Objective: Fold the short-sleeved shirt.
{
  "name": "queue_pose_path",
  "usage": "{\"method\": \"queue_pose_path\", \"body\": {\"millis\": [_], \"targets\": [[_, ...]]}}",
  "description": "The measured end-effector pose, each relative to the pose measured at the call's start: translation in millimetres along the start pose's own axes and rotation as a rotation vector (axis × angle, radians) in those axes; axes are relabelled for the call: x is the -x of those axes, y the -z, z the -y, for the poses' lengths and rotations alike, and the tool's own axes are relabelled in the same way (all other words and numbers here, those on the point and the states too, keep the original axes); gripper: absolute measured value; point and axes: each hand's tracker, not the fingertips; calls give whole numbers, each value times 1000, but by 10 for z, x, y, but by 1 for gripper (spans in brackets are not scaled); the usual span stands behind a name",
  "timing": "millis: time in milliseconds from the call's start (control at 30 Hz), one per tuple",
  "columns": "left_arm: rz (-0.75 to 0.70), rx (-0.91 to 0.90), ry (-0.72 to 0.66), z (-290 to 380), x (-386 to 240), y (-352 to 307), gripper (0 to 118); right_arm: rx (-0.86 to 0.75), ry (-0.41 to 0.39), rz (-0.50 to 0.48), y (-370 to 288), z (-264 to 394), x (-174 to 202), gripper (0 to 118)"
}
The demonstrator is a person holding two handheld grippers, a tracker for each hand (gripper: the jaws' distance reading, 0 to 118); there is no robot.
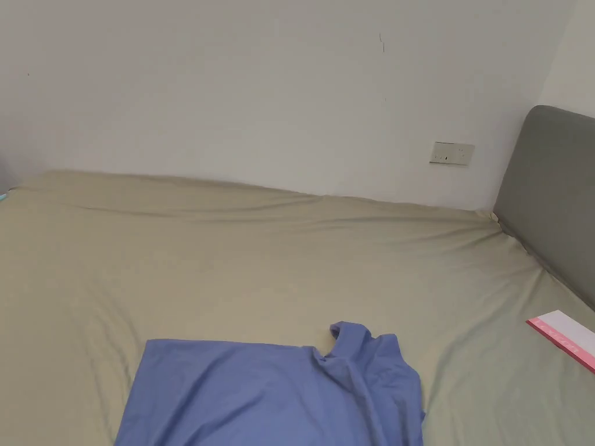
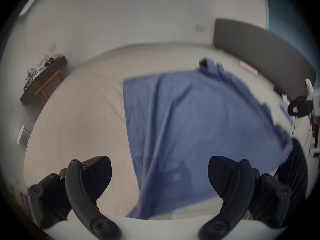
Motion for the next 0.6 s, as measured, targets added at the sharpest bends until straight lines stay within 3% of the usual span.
{"method": "queue_pose_path", "body": {"millis": [133,200,267,333,400,433,533,600], "targets": [[-46,-271,-109,-598,-86,-413,105,-269,-75,-16,-373,-638,145,91],[-79,-411,-156,-885,-177,-671,92,-406,-117,-15,-622,-909,260,91],[-122,-537,-114,-1160,-303,-942,73,-529,-146,-2,-884,-1142,411,86],[-166,-622,-45,-1375,-455,-1158,52,-623,-141,11,-1086,-1303,525,69],[-218,-676,9,-1544,-614,-1319,23,-703,-117,4,-1238,-1410,623,20],[-231,-704,19,-1596,-668,-1365,13,-735,-113,15,-1282,-1444,659,6],[-249,-762,44,-1709,-815,-1448,0,-804,-154,27,-1324,-1523,802,2],[-280,-794,43,-1750,-866,-1416,0,-827,-192,79,-1281,-1572,896,2]]}}
